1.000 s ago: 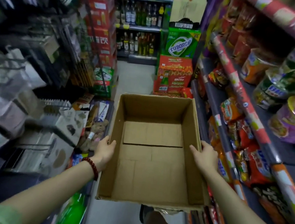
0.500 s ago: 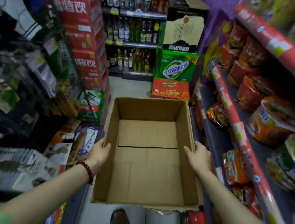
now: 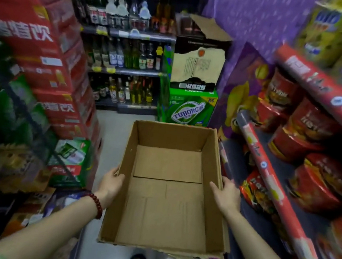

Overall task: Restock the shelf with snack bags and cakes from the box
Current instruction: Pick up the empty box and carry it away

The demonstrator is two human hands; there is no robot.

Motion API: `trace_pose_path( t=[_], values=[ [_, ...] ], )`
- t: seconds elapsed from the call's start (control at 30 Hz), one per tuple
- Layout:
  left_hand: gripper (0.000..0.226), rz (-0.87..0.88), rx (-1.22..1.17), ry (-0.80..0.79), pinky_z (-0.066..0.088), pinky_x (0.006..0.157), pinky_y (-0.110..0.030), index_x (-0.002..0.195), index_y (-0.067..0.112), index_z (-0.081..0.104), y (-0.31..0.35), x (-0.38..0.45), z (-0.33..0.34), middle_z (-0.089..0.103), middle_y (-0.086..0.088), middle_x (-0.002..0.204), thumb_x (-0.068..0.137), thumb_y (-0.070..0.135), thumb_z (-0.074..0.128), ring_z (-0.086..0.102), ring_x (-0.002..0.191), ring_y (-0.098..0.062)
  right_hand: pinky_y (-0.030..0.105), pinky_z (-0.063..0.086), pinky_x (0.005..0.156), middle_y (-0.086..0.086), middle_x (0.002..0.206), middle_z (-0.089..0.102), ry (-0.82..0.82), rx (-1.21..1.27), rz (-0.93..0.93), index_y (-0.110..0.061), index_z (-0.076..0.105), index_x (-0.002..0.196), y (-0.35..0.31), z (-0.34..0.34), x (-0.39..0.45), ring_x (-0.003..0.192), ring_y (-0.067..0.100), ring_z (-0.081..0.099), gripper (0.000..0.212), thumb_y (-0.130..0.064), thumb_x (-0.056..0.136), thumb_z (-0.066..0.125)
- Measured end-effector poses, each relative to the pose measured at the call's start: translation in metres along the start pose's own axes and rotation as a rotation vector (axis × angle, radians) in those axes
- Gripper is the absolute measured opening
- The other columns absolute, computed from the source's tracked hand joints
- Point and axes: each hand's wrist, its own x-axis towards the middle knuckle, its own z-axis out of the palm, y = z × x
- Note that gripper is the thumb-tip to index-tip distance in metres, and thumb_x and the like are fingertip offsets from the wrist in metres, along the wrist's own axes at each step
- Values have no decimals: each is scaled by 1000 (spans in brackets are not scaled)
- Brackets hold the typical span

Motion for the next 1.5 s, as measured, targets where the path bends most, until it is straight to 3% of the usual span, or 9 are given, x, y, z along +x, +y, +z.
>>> trace_pose_path(
  t=[0.07, 0.17, 0.27, 0.53, 0.73, 0.97, 1.2, 1.5],
  values=[
    [46, 10, -2, -12, 56, 79, -41, 139, 23, 47, 16, 29, 6, 61, -2, 125, 94, 15, 49, 64, 80, -20, 42, 50, 95, 9, 119, 65, 8, -14, 7, -15, 53, 131, -8, 3, 29, 116, 31, 58, 47, -37, 90, 59],
    [51, -17, -1, -68, 51, 94, -46, 140, 28, 46, 16, 86, 19, 60, -3, 131, 89, 25, 51, 64, 104, -25, 41, 52, 91, 8, 115, 67, 4, -38, 25, -15, 55, 130, -25, 4, 67, 109, 29, 62, 43, -36, 92, 58],
    [50, -49, -7, -76, 45, 103, -47, 141, 26, 44, 31, 126, 35, 55, -2, 137, 91, 22, 51, 56, 120, -26, 42, 51, 92, 12, 120, 65, 2, -36, 57, -15, 50, 135, -39, 8, 110, 112, 31, 60, 47, -35, 93, 57],
    [51, -106, -8, -33, 36, 111, -38, 147, 15, 33, 98, 171, 73, 46, -5, 144, 98, 12, 45, 47, 130, -27, 45, 53, 88, 12, 114, 66, -39, -50, 62, -16, 55, 127, -57, 22, 222, 106, 31, 62, 42, -38, 92, 56],
    [44, -95, 63, -37, 49, 97, -47, 138, 14, 47, 102, 224, 102, 61, -13, 127, 95, 7, 46, 59, 113, -36, 28, 44, 72, 12, 103, 67, -86, -40, 36, -9, 59, 113, -59, 34, 283, 93, 27, 63, 25, -27, 96, 54],
    [43, -104, 80, -27, 52, 89, -45, 137, 17, 48, 102, 268, 129, 64, -16, 121, 96, 7, 45, 61, 107, -39, 28, 42, 67, 11, 100, 67, -86, -63, 36, -10, 59, 115, -50, 61, 329, 91, 29, 63, 27, -29, 97, 51],
    [44, -101, 99, -22, 53, 91, -45, 139, 20, 45, 93, 304, 143, 61, -9, 126, 97, 9, 45, 62, 106, -36, 38, 54, 75, 11, 100, 66, -79, -46, 65, -12, 56, 114, -40, 95, 358, 88, 28, 64, 26, -30, 96, 51],
    [41, -72, 110, 23, 51, 94, -49, 136, 19, 48, 81, 323, 159, 63, -11, 123, 96, 11, 45, 61, 106, -36, 31, 45, 61, 9, 87, 62, -20, -127, 17, -9, 54, 111, -35, 108, 379, 81, 29, 62, 25, -29, 98, 48]
  ],
)
